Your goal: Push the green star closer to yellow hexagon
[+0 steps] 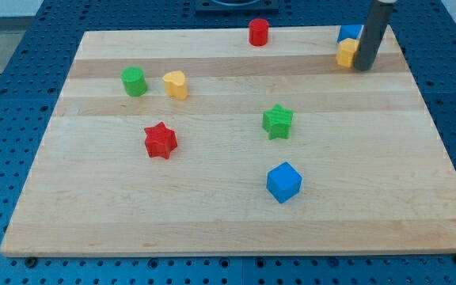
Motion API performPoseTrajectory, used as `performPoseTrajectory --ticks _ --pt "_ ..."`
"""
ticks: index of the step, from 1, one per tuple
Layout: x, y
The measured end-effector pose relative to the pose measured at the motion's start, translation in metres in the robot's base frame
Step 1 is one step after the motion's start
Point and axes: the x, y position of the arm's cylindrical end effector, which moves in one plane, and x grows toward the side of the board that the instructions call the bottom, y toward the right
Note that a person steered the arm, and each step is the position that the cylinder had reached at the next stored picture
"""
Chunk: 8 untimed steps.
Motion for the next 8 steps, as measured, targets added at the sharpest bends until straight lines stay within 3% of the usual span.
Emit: performPoseTrajectory --ticks 2,3,5,6,8 --pt "-0.010 -0.001" --pt "0.007 0.001" --pt "0.165 -0.017" --pt "0.201 -0.085" --pt "0.188 -0.180"
